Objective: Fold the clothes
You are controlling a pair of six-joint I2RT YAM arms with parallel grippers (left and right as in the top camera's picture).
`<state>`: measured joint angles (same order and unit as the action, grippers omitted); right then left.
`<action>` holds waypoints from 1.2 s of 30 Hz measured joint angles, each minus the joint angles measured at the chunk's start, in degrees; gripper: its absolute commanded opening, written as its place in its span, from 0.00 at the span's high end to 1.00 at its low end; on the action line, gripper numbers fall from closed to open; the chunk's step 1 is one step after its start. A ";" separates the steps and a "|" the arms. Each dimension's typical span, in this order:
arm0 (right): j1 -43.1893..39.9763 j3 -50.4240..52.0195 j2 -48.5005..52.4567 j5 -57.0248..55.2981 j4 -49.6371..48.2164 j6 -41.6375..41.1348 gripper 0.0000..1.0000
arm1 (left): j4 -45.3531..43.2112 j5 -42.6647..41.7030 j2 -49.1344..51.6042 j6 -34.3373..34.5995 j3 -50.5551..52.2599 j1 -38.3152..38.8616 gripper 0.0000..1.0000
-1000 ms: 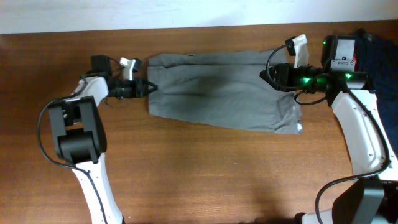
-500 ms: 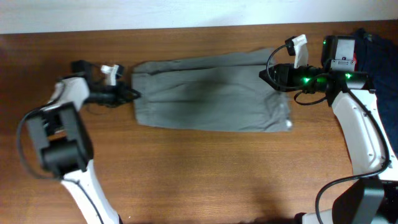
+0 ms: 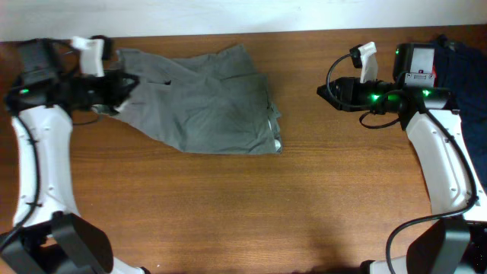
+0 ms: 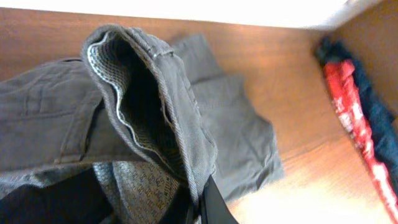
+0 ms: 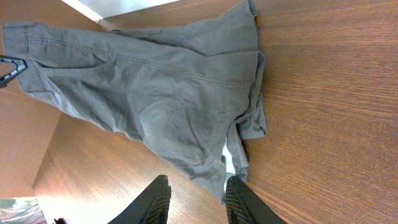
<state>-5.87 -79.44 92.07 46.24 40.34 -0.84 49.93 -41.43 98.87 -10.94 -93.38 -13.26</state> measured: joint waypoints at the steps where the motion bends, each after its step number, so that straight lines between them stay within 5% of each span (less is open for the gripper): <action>1: 0.00 0.00 0.00 0.00 -0.02 -0.07 0.66 | 0.39 1.88 0.00 -0.02 0.00 1.66 1.00; 7: 0.00 0.00 0.00 0.00 -0.02 -0.28 0.65 | 1.16 13.81 0.35 0.50 0.00 7.85 1.00; 15: 0.00 0.00 0.00 0.00 -0.02 -0.44 0.65 | 1.77 25.09 0.37 4.63 0.00 3.15 0.91; 17: 0.00 0.00 0.00 0.00 -0.02 -0.42 0.66 | 1.70 27.39 0.37 5.51 0.00 1.25 0.76; 20: 0.00 0.00 0.00 0.00 -0.02 -0.39 0.65 | 1.68 30.84 0.37 7.45 0.00 -1.60 0.28; 23: 0.00 0.00 0.00 0.00 -0.02 -0.42 0.65 | 1.73 32.65 0.83 9.42 0.00 -4.20 0.08; 29: 0.00 0.00 0.00 0.02 -0.02 -0.42 0.65 | 1.75 31.54 5.64 13.38 0.00 -9.97 0.01; 36: 0.00 0.00 0.00 0.00 0.02 -0.44 0.65 | 0.35 18.34 19.04 12.11 0.00 -15.96 0.01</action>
<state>-5.87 -79.44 92.07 46.24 40.36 -1.28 50.28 -23.09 117.91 1.17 -93.38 -29.21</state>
